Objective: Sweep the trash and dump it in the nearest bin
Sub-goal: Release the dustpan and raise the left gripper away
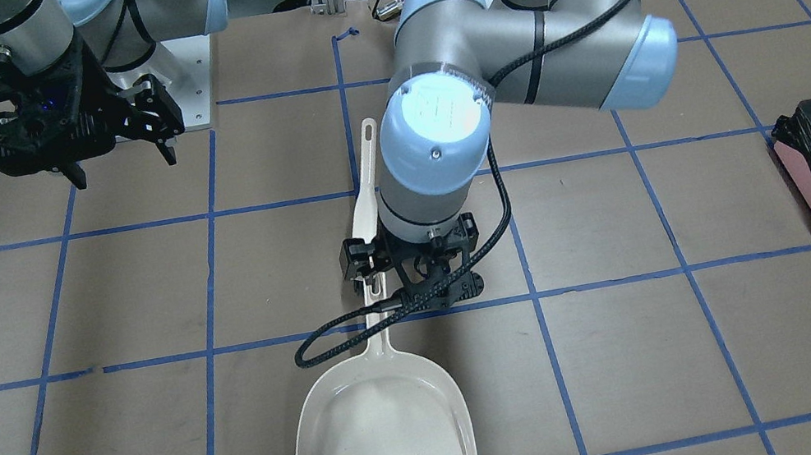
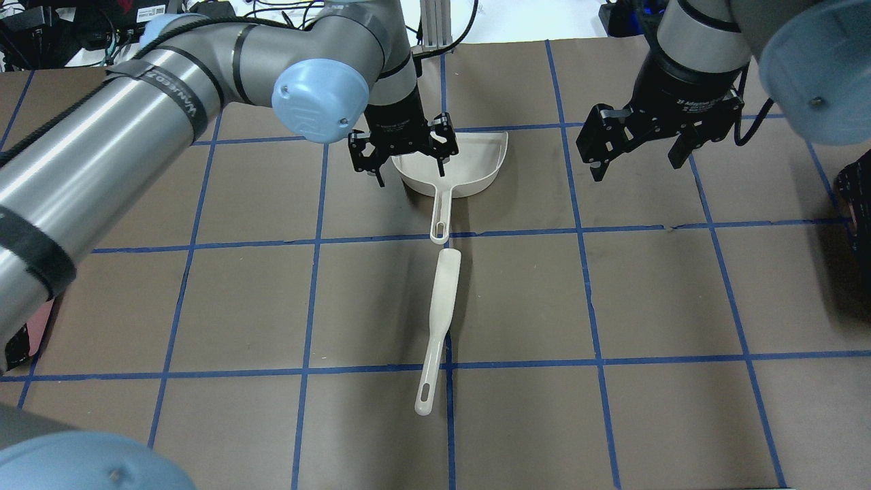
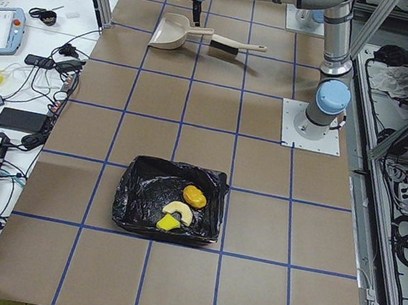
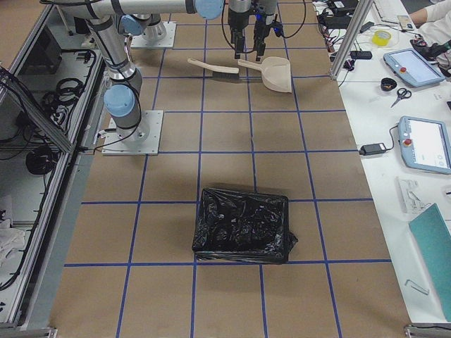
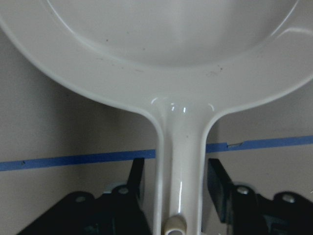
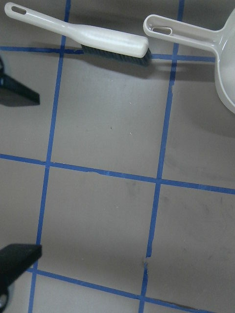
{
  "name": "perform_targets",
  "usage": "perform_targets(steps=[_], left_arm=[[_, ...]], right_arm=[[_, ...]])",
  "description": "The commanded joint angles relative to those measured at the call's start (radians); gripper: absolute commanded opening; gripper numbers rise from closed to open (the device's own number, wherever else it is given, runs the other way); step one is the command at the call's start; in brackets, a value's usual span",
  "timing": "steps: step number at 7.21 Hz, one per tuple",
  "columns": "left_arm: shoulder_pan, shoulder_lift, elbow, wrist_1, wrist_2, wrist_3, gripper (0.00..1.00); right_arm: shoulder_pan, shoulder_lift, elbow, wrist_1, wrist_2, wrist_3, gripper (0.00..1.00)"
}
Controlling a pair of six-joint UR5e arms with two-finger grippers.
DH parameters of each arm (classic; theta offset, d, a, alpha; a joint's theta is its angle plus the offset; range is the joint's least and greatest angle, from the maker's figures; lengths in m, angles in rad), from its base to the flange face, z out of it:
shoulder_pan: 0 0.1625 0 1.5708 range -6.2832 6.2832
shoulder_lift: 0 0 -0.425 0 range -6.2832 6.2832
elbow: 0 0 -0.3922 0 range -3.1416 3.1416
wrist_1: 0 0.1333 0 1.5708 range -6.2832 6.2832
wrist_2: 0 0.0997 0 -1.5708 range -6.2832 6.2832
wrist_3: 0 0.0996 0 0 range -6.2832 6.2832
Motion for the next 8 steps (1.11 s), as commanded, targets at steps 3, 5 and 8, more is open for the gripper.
perform_targets(steps=[3, 5, 8], left_arm=[[-0.005, 0.35, -0.126, -0.238, 0.003, 0.067, 1.0], [0.018, 0.395, -0.177, -0.236, 0.006, 0.07, 1.0], [0.21, 0.412, -0.145, -0.131, 0.002, 0.303, 1.0]], right_arm=[[0.0, -0.013, 0.003, 0.0, 0.004, -0.014, 1.0], [0.0, -0.012, 0.014, -0.001, 0.003, -0.017, 1.0], [0.0, -0.013, 0.016, -0.004, 0.004, -0.019, 1.0]])
